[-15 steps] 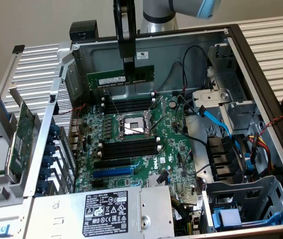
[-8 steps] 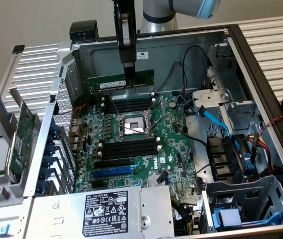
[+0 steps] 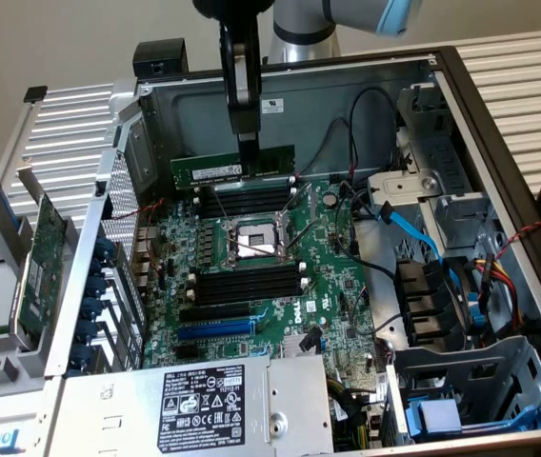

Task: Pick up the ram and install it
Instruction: 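Insert the ram into the slot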

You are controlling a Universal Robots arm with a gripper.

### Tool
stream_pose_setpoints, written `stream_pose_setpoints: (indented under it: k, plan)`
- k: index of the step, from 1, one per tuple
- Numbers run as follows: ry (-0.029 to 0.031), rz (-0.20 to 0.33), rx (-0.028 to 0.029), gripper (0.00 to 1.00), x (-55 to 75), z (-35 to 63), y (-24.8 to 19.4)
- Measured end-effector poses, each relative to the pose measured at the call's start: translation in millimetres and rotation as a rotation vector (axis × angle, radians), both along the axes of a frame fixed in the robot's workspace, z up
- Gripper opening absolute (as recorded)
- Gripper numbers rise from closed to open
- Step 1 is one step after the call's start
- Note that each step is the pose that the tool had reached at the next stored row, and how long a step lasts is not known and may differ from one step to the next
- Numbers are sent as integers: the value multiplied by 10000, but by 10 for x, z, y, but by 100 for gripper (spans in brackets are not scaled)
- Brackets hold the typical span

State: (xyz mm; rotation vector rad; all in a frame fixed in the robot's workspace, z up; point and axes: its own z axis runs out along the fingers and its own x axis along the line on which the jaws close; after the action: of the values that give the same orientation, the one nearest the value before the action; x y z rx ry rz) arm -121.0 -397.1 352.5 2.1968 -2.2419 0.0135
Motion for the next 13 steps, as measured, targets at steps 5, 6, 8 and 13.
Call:
stream_pose_setpoints:
  k: [5,6,8,13]
  plan:
    - [1,-58,-91,12,-1,-64,22]
    - [0,-74,-91,12,-1,-79,29]
    - [1,-106,-92,12,-1,-108,44]
    - [0,-175,-92,12,-1,-184,89]
